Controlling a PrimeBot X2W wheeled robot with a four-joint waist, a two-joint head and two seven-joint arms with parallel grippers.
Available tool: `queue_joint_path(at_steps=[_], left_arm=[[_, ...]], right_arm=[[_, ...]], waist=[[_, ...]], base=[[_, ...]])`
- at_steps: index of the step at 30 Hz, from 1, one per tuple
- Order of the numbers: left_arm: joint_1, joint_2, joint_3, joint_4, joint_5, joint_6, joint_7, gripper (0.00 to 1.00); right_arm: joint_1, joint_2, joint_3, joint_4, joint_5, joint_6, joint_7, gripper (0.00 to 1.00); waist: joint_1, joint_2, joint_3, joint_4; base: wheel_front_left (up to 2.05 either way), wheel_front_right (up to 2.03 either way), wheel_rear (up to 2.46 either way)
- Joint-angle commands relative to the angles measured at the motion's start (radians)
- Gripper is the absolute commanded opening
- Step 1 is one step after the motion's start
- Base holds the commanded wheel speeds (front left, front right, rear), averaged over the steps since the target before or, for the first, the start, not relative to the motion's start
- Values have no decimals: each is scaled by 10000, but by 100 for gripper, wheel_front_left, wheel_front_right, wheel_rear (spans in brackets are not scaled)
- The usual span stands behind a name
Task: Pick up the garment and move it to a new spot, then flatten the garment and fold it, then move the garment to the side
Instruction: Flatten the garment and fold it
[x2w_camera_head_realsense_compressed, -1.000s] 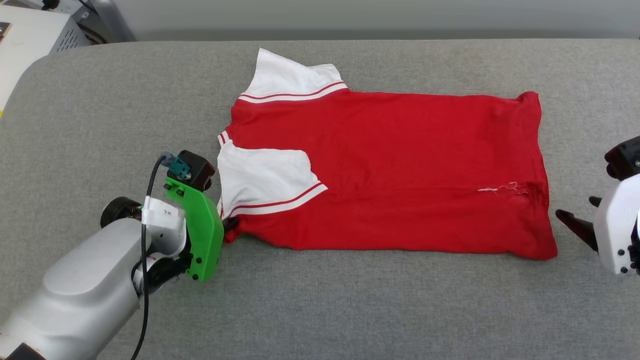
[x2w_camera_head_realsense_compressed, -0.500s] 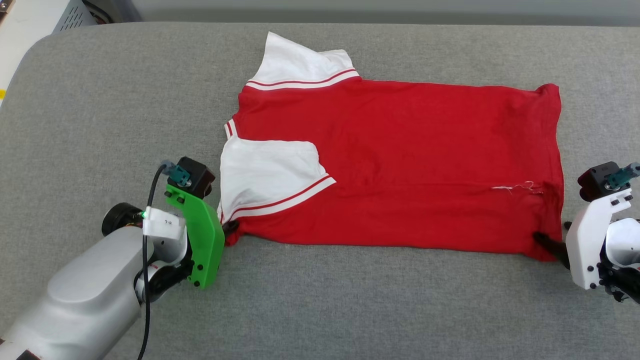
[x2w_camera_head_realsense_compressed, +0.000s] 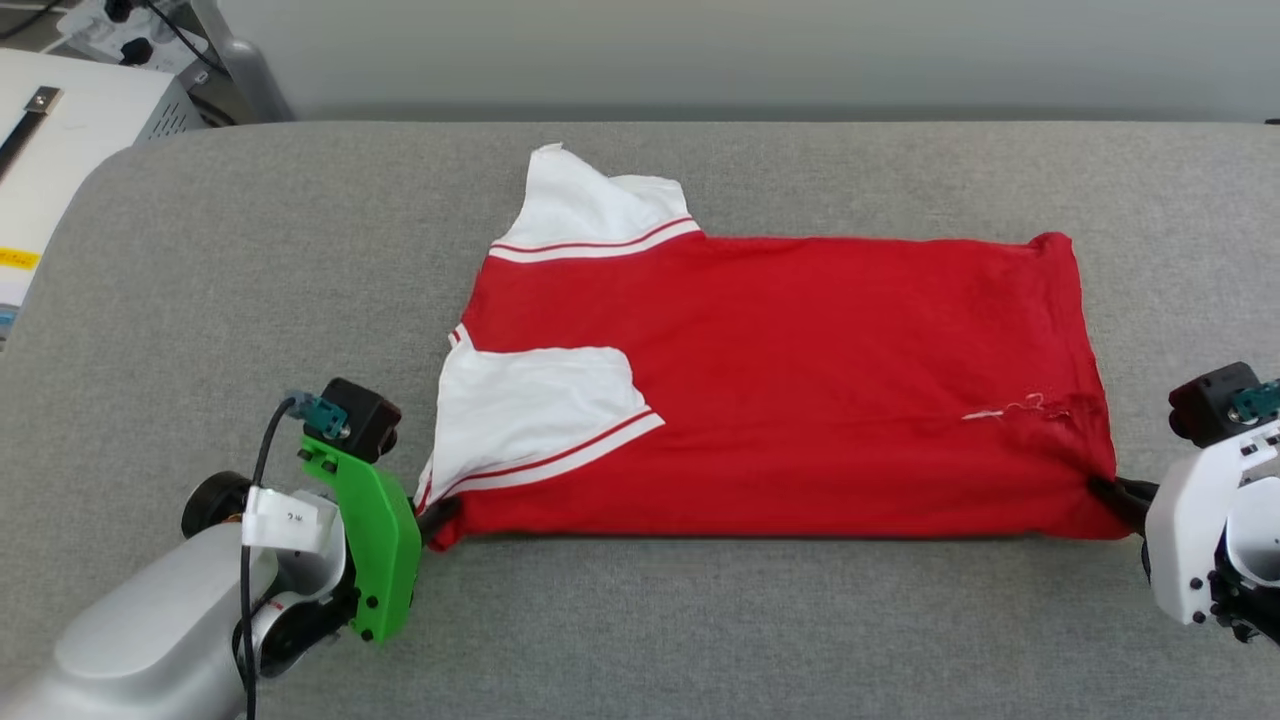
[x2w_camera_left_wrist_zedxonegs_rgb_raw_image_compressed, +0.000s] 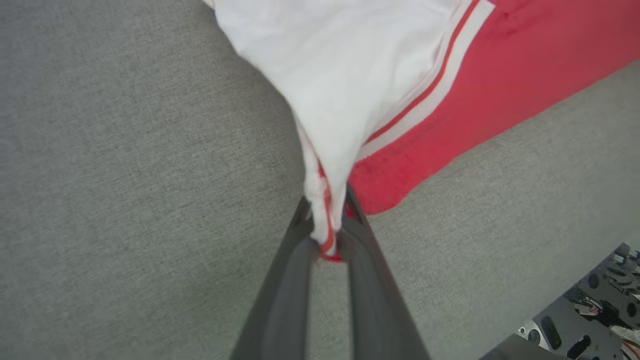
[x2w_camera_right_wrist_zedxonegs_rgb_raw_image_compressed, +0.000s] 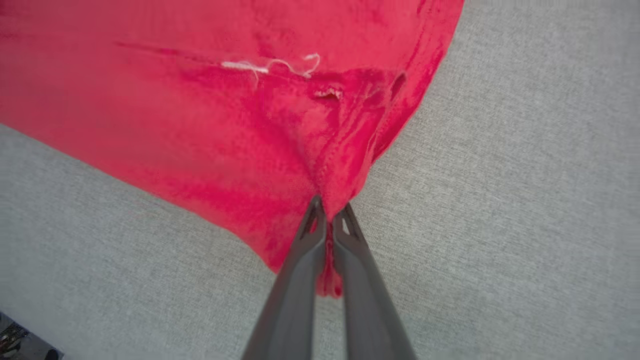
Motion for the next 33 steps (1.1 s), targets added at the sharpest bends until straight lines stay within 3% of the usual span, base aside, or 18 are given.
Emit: queue_joint_path(at_steps=[1, 7, 11, 19, 23, 24, 25, 26, 33], left_arm=[[329, 247, 53, -286, -201, 162, -46, 0], [1132, 956, 35, -1610, -474, 716, 50, 0], [1560, 1102, 41, -2057, -695, 1055, 17, 0], [1798, 738, 30, -1503, -1013, 1156, -51, 0], [1736, 453, 32, -927, -1015, 1056, -196, 0], [1706, 407, 35, -817, -966, 1059, -259, 11], [1660, 381, 49, -704, -874, 1063, -374, 100], [1627, 380, 87, -629, -809, 1078, -497, 100], [1230, 966, 677, -761, -864, 977, -941, 100]], right_arm=[[325, -188, -166, -241, 108, -9, -61, 0], [1478, -611, -990, -1276, 220, -9, 188, 0], [2133, -580, -1526, -1508, 158, -9, 449, 0], [2442, 104, -1973, -1074, -150, -9, 1043, 0], [2283, 553, -1930, -555, -426, -9, 793, 0], [2244, 639, -1943, -457, -477, -9, 650, 5], [2211, 741, -1955, -361, -512, -9, 467, 62], [2179, 813, -1988, -326, -531, -9, 275, 100], [2175, 913, -2424, -547, -923, -9, -1212, 100]], waist=[[0, 0, -289, 10], [0, 0, -458, 40], [0, 0, -368, 42], [0, 0, 128, -3], [0, 0, 248, -4], [0, 0, 252, 4], [0, 0, 242, 13], [0, 0, 222, 17], [0, 0, -139, 31]], base=[[0, 0, 0], [0, 0, 0], [0, 0, 0], [0, 0, 0], [0, 0, 0], [0, 0, 0], [0, 0, 0], [0, 0, 0], [0, 0, 0]])
